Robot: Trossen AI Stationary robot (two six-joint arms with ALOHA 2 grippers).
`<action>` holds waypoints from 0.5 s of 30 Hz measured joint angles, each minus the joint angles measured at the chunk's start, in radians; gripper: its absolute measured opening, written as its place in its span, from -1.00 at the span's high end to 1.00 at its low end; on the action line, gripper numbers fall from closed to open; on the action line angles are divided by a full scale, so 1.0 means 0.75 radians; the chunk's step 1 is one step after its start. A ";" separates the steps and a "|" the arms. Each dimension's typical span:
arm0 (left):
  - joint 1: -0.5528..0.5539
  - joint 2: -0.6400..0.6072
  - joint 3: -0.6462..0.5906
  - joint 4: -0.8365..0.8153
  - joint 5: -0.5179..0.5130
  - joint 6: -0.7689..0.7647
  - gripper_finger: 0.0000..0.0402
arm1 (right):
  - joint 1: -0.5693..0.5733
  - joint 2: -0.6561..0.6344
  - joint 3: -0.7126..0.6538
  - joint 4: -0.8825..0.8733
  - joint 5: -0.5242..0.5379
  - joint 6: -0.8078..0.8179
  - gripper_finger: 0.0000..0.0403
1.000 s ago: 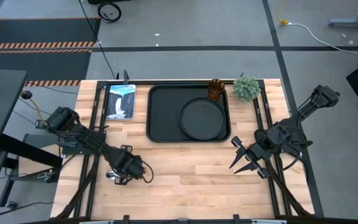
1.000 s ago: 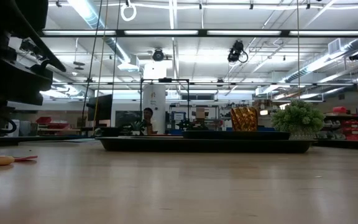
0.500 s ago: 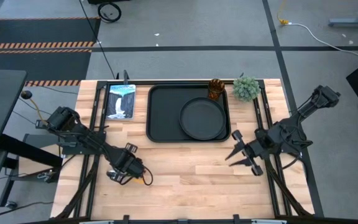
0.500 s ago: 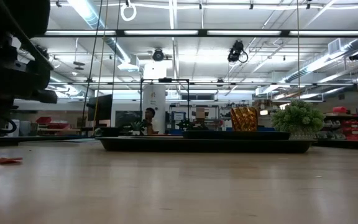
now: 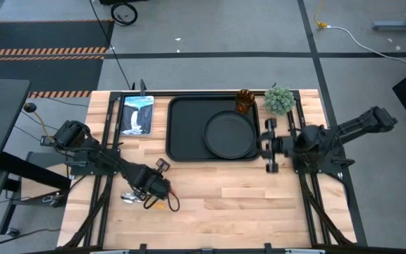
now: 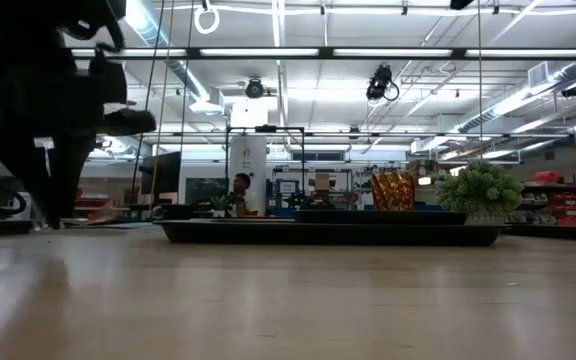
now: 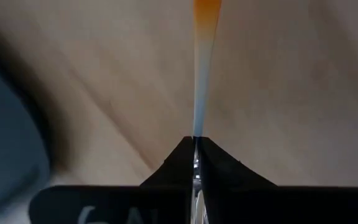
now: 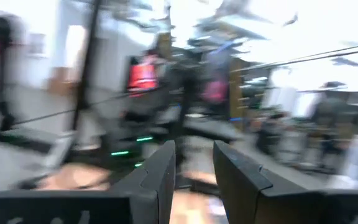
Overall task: Pick and place plate/cup/fork/spoon on tray
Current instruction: Put the orange fork on the black tray to the left of the black plate
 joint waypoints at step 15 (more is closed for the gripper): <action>0.265 -0.003 0.225 0.033 -0.189 1.115 0.90 | -0.257 0.109 0.002 0.126 -0.019 0.359 0.42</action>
